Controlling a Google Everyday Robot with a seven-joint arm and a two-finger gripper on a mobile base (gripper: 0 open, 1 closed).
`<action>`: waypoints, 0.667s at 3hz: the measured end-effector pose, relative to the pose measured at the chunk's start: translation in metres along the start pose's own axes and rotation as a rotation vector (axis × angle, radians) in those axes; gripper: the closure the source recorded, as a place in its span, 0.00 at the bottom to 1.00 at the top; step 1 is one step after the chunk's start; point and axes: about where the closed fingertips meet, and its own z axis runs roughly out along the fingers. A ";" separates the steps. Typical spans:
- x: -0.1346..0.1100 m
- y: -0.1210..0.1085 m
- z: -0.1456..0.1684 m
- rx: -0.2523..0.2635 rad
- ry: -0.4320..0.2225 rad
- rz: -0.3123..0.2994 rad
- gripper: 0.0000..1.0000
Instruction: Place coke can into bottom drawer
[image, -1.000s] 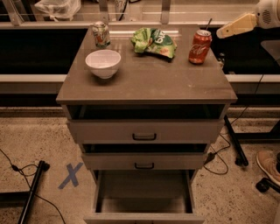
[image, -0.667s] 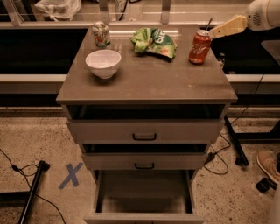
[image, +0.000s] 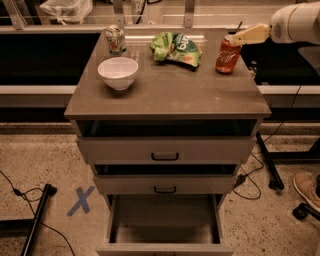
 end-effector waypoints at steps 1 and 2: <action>0.011 0.017 0.024 -0.034 -0.005 0.043 0.00; 0.022 0.029 0.039 -0.073 0.020 0.072 0.00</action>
Offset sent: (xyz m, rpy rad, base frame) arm 0.0198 0.0378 -0.0567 0.1008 0.1141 0.0493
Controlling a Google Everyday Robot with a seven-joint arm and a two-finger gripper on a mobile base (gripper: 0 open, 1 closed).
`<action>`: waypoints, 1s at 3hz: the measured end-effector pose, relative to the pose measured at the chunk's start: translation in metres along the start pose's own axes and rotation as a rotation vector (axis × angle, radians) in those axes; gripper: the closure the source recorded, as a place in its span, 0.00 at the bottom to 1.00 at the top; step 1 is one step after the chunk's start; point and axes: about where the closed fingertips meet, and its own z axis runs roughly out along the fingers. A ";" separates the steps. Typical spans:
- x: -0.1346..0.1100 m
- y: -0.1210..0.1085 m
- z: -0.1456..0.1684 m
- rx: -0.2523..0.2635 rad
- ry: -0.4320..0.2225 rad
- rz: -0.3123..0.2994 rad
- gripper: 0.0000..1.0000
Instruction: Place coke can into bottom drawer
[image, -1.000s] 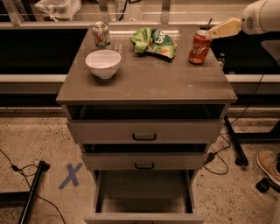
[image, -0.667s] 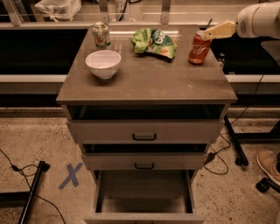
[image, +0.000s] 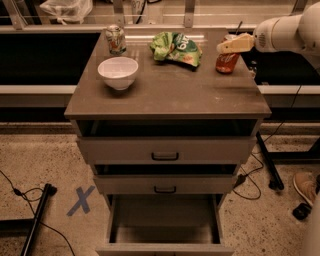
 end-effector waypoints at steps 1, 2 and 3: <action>0.014 0.023 0.023 -0.058 0.043 0.005 0.00; 0.023 0.036 0.040 -0.102 0.036 0.033 0.03; 0.021 0.035 0.051 -0.123 -0.036 0.094 0.19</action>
Offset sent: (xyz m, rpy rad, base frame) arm 0.0146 0.0523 -0.0549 0.0901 0.0891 0.1039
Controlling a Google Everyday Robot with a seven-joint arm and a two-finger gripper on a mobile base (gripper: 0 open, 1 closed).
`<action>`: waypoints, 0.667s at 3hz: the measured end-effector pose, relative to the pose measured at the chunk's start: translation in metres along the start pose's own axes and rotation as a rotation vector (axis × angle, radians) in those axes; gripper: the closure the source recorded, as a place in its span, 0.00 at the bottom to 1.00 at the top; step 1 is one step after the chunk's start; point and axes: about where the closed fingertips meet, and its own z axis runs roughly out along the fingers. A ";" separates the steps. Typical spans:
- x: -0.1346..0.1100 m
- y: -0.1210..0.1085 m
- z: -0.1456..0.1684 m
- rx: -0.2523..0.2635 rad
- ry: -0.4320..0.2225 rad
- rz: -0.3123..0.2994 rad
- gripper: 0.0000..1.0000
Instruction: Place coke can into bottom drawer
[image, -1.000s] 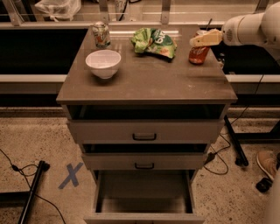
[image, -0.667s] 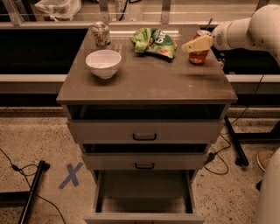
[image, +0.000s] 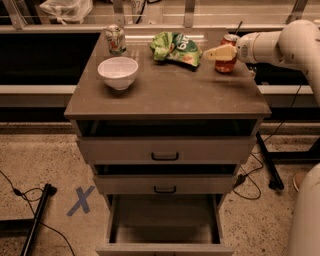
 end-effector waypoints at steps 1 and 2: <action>0.000 -0.005 0.005 -0.028 -0.080 0.082 0.41; 0.000 -0.009 0.005 -0.080 -0.176 0.176 0.66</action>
Offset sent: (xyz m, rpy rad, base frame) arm 0.0088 -0.0184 0.0051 0.4608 -0.0831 0.0297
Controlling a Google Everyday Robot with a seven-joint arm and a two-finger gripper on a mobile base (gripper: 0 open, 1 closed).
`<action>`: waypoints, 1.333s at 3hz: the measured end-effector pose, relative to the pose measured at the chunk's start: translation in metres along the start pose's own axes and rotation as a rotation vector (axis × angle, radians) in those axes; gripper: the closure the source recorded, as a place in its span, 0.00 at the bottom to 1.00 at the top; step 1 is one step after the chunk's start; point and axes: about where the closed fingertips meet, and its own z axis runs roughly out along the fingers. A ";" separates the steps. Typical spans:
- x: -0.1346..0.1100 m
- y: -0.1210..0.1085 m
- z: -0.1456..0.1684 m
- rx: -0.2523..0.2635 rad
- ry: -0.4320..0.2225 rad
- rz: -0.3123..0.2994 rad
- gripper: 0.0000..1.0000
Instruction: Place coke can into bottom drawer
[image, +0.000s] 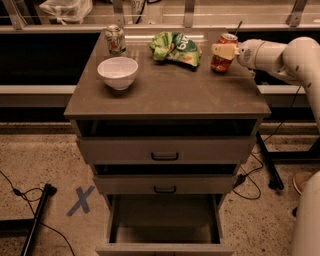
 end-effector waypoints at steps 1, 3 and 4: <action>-0.021 0.008 -0.011 -0.076 -0.101 0.053 0.88; -0.057 0.091 -0.108 -0.244 -0.096 -0.139 1.00; -0.037 0.112 -0.155 -0.320 -0.014 -0.281 1.00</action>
Offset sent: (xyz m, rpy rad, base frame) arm -0.1259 0.0008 0.1197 0.0508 -0.2359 0.2583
